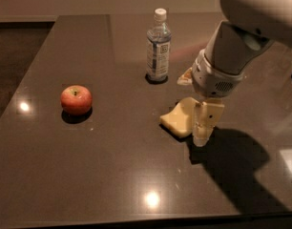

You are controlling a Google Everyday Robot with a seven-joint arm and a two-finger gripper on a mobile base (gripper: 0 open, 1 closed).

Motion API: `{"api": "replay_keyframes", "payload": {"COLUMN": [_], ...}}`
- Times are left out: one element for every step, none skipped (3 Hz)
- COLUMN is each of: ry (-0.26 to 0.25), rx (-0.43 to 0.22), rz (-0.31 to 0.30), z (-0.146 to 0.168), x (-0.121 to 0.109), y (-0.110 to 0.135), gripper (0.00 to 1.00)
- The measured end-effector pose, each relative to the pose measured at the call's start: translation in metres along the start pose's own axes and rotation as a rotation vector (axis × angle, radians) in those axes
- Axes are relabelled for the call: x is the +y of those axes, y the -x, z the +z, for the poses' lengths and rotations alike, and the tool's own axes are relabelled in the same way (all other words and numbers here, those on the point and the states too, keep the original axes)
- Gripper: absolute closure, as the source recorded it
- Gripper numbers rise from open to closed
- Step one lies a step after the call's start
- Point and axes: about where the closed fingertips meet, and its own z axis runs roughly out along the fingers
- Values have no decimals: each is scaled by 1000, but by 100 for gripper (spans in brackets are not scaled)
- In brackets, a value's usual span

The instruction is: Pick sponge

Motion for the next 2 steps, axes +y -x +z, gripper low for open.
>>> {"api": "replay_keyframes", "payload": {"ry": [56,85], "rx": [12,19], "rz": [-11,-11], "z": [19,26], "x": [3,4], "y": [-1,0], "gripper": [2,24]}}
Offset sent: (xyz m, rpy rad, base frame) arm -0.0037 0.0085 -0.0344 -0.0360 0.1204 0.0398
